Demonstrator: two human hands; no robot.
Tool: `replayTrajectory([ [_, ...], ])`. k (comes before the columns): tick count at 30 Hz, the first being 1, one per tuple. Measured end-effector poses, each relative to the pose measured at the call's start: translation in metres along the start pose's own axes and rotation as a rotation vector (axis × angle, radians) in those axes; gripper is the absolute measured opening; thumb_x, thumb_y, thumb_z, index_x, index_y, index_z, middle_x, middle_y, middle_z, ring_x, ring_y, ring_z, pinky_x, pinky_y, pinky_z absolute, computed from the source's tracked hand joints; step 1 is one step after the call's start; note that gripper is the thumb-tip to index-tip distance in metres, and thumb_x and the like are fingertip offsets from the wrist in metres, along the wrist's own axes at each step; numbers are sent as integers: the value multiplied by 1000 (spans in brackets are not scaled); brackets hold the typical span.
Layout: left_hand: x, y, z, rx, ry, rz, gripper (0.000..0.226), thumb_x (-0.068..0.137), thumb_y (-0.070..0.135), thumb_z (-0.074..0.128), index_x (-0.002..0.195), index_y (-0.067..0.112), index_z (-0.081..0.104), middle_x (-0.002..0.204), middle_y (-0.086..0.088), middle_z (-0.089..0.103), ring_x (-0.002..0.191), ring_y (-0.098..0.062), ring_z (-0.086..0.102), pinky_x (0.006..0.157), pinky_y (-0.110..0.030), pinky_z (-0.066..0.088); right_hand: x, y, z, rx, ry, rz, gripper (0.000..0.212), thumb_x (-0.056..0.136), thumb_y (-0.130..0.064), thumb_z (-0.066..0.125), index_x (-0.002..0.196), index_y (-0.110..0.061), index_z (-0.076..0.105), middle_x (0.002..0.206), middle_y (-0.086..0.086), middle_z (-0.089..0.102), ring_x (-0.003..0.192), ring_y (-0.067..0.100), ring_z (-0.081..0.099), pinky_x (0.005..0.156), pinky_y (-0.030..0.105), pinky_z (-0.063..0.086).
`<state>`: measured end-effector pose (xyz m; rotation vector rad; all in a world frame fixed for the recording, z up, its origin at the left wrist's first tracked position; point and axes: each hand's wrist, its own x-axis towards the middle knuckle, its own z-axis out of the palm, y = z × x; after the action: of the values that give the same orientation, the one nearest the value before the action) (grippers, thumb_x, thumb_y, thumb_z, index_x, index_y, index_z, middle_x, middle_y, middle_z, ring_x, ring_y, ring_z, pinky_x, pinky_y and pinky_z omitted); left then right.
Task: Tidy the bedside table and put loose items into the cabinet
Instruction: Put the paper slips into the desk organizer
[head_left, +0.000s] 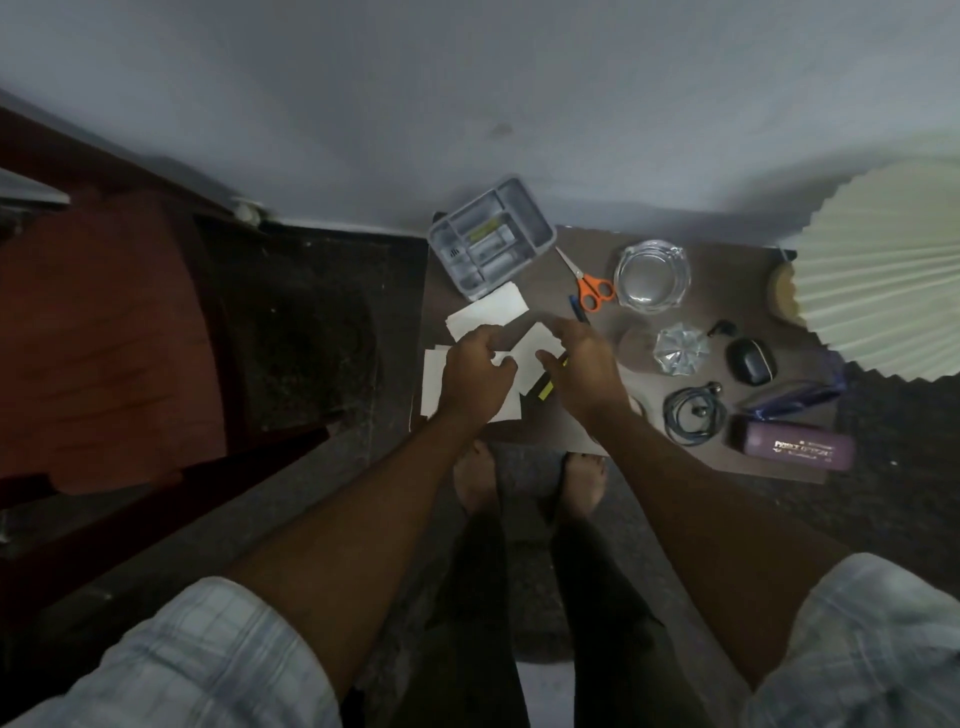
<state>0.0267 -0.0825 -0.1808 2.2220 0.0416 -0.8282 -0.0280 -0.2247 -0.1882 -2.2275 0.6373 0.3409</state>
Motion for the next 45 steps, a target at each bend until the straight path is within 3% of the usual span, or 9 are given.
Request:
replayTrajectory([
  [4,13,-1,9,9,-23,-13,33,84,9,68,117,10,66,114,-4,70,106,-25,65,89,-29,51,13,3,7,-57,-19,-3,46,90,-13,69,135,-10,58,131,11,62,123,26,57,101,33,44],
  [12,24,5,13,165,-50,10,32,81,12,67,113,6,65,109,-9,69,104,-29,65,88,-43,55,26,5,16,-125,-12,-6,48,87,2,66,133,-10,59,133,13,59,125,27,55,104,37,47],
  [17,26,13,17,183,-53,-12,29,84,17,69,111,7,64,107,-9,70,100,-29,67,77,-35,55,33,3,16,-150,2,-25,45,88,4,63,131,-7,61,131,14,60,123,28,55,104,34,46],
  [26,27,11,23,162,-59,-22,30,87,17,69,115,7,64,111,-9,71,104,-28,66,76,-29,48,42,4,14,-226,-68,0,25,92,0,61,117,1,67,117,18,67,104,29,66,91,38,54],
  [30,28,7,20,152,-85,22,32,85,16,70,115,7,65,109,-9,71,103,-27,66,79,-30,49,45,6,14,-262,-103,-6,17,94,-3,62,109,1,69,120,18,63,107,29,63,92,40,53],
  [35,31,3,13,118,-114,21,30,81,12,69,111,5,67,103,-10,71,98,-27,66,88,-41,55,42,6,4,-316,-109,-28,18,93,-14,63,110,-8,70,110,12,70,99,27,66,85,43,56],
  [39,34,3,9,92,-123,-2,30,81,12,71,110,6,70,97,-9,73,95,-26,67,89,-44,56,40,6,-7,-209,-143,7,27,90,-18,65,117,-15,61,108,9,69,100,28,66,83,45,57],
  [45,35,3,4,-15,-151,-64,32,82,21,77,112,8,73,107,-6,75,104,-21,68,97,-37,53,36,9,-17,-8,-172,13,37,85,-16,70,119,-21,58,81,-16,57,87,16,63,74,30,46],
])
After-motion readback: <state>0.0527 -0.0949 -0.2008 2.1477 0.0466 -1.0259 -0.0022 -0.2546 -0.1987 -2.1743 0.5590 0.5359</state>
